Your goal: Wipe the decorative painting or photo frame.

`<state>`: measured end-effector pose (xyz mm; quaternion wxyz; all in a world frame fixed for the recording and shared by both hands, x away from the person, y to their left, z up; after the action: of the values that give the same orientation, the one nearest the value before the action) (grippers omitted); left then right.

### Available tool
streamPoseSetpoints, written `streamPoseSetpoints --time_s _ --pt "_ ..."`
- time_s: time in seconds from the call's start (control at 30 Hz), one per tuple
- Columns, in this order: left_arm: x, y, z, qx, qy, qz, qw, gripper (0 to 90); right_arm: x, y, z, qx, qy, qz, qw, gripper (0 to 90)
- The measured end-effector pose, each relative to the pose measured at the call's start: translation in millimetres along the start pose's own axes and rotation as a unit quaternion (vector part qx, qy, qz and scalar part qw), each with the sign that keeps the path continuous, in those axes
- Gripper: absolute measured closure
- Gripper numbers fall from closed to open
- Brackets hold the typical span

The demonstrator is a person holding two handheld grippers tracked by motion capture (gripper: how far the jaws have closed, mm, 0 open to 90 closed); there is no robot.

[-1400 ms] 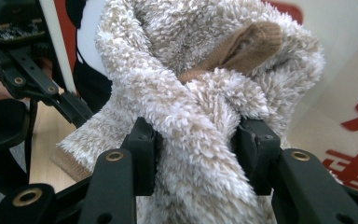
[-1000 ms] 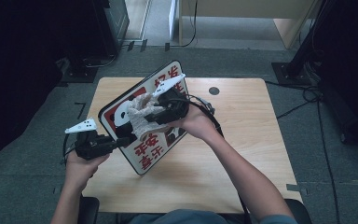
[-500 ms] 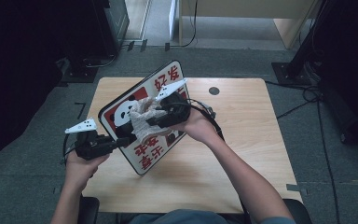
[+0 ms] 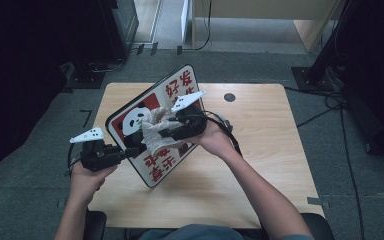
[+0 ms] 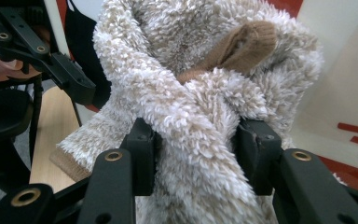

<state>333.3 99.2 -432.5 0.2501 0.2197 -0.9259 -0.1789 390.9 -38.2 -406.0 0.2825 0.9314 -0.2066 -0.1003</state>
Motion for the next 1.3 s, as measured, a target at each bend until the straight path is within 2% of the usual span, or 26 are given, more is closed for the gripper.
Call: streamPoseSetpoints --time_s 0.17,1.0,1.3 --pt "0.0 0.0 0.0 0.000 0.000 0.000 1.0000 75.1 -0.3 -2.0 5.3 0.009 -0.002 -0.003 0.9999 55.4" --pt "0.4 0.0 0.1 -0.001 0.004 0.003 1.0000 74.9 -0.4 -10.9 35.1 0.012 -0.011 -0.007 0.9998 55.2" --pt "0.7 -0.1 0.0 0.000 0.003 0.003 1.0000 74.9 -1.0 -15.6 49.0 0.001 -0.021 -0.010 0.9997 55.0"
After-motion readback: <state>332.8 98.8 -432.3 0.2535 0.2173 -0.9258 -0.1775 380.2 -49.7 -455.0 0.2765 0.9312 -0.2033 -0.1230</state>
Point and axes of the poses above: each handheld gripper's, and its own axes: y roughly backward along the jaws, z roughly out of its underside, x roughly to its right, the point moved 10 cm from there along -y, roughly forward along the jaws, and after that the axes turned 5 degrees about z, right-handed, at the moved point
